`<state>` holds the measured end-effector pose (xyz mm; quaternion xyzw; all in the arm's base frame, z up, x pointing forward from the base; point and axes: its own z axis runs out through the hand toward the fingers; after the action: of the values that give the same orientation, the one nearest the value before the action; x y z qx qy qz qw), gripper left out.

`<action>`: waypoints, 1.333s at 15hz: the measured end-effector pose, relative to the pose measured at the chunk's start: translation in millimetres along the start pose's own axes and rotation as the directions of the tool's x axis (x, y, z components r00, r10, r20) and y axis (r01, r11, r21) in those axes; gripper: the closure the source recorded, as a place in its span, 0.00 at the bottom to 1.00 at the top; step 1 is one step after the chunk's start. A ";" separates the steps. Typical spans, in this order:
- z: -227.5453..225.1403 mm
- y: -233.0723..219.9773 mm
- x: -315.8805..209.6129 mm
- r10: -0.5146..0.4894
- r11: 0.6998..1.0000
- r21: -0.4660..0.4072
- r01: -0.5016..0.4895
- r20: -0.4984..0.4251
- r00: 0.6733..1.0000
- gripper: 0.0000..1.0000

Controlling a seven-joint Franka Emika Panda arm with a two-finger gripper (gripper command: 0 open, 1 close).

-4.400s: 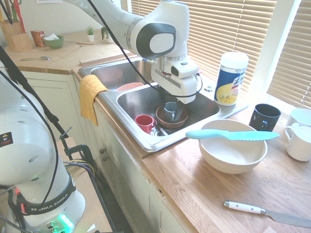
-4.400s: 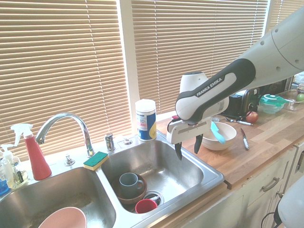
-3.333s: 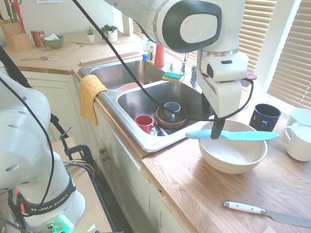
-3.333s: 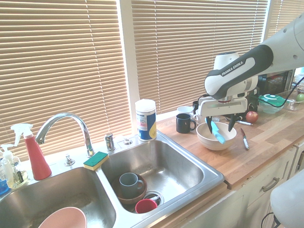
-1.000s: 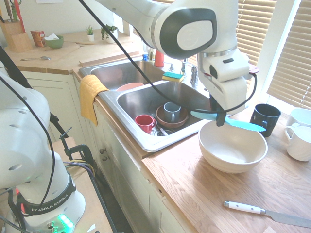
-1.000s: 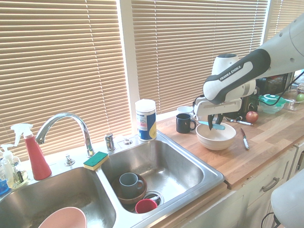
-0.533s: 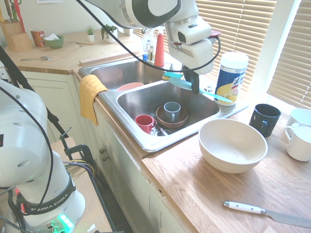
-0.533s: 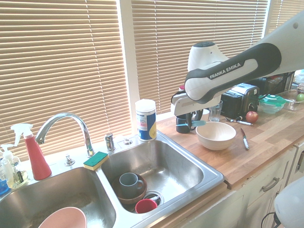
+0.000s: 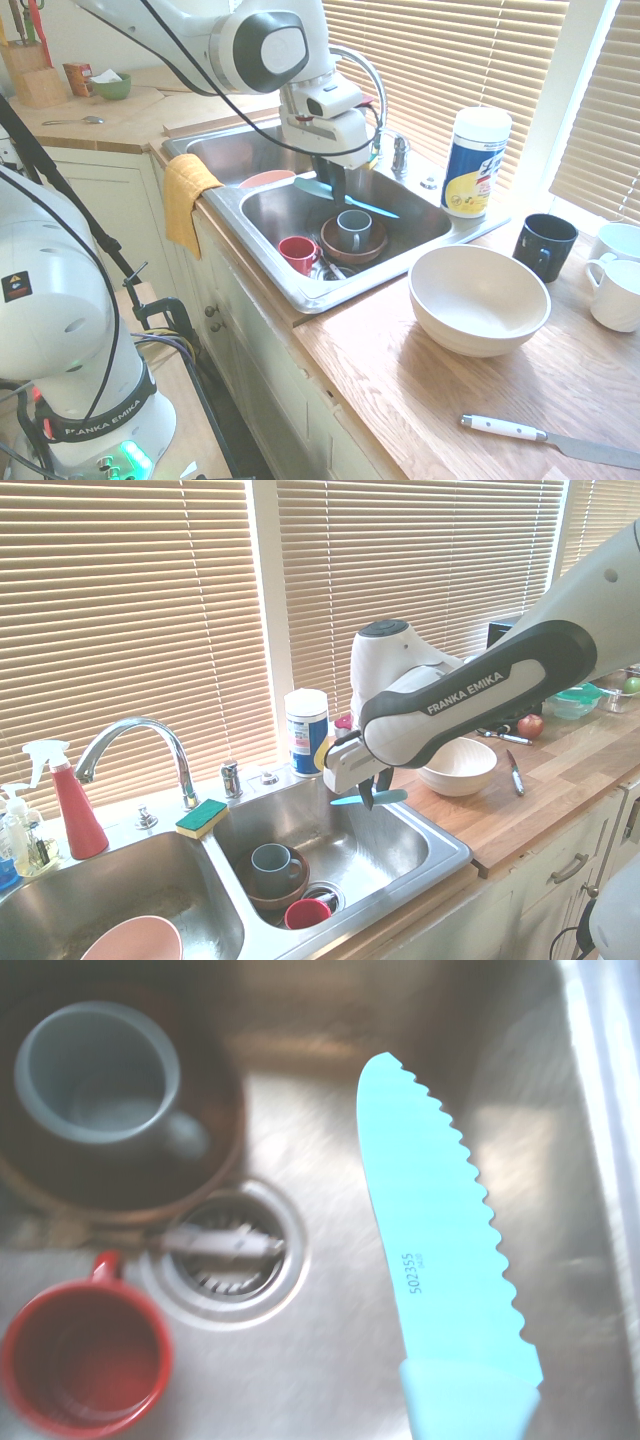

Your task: Put the knife into the sink

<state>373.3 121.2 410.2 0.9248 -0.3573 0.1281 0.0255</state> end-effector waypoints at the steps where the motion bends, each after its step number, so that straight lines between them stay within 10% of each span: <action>1: 6.8 -1.0 -4.7 -0.006 1.000 -0.003 0.006 0.001 1.000 1.00; 20: 210.9 -64.1 63.5 0.026 0.997 -0.073 -0.016 0.139 0.990 1.00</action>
<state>507.4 98.0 225.6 0.9262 -0.3722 0.0503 0.0323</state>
